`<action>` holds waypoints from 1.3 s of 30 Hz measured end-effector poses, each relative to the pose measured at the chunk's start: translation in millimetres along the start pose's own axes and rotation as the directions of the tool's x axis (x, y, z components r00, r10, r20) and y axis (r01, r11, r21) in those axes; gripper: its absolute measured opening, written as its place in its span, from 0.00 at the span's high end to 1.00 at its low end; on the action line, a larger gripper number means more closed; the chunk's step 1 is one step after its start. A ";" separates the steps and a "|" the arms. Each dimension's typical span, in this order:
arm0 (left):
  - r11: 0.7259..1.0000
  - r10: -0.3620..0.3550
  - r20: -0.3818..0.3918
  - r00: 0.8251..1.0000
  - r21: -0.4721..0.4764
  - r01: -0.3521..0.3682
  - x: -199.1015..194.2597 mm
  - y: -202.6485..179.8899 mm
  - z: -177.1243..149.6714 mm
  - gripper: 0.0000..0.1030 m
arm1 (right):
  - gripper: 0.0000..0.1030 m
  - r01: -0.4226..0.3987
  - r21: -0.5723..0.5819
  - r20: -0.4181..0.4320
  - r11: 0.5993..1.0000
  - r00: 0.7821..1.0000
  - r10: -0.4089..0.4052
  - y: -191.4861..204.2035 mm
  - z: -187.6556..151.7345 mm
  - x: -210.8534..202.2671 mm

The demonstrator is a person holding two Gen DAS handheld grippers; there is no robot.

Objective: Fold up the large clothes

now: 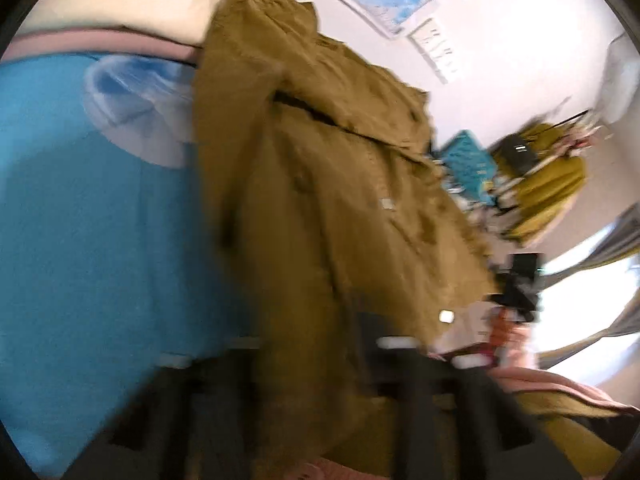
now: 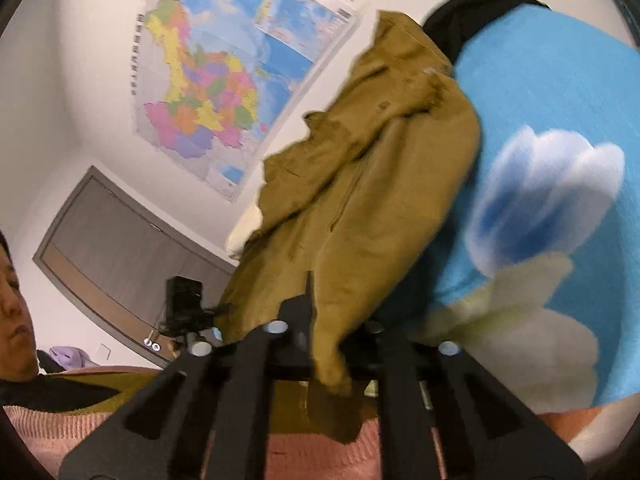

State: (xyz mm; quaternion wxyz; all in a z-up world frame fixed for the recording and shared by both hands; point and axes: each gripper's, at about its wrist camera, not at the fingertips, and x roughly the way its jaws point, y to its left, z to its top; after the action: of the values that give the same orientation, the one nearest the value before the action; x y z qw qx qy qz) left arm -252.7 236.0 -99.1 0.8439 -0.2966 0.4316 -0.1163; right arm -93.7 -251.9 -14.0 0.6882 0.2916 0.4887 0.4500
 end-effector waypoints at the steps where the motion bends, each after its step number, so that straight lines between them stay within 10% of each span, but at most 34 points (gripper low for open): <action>1: 1.000 -0.001 0.015 1.000 -0.015 0.001 -3.0 0.8 2.5 0.91 | 0.96 -0.005 -0.009 0.016 1.000 1.000 0.005 6.7 1.5 -2.2; 14: 0.997 -0.063 0.284 0.957 0.063 0.047 -119.6 -31.9 4.4 0.95 | 0.96 -0.068 -0.298 0.107 0.952 0.989 0.104 123.0 1.0 -51.2; 26: 0.999 -0.041 0.175 0.984 -0.006 0.043 -88.3 -10.8 19.8 0.94 | 0.96 -0.025 -0.191 0.101 0.981 0.994 0.045 98.1 10.2 -40.4; 39: 0.984 0.117 0.189 0.975 0.107 -0.139 -87.1 -50.2 81.7 0.93 | 0.95 0.031 -0.199 0.144 0.980 0.990 -0.002 94.5 78.7 -17.3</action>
State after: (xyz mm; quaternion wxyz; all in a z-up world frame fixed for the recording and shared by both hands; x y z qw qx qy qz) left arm -236.9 268.1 25.4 0.9018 -0.2263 0.3632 -0.0596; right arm -53.8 -224.4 100.3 0.7512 0.2483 0.3926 0.4689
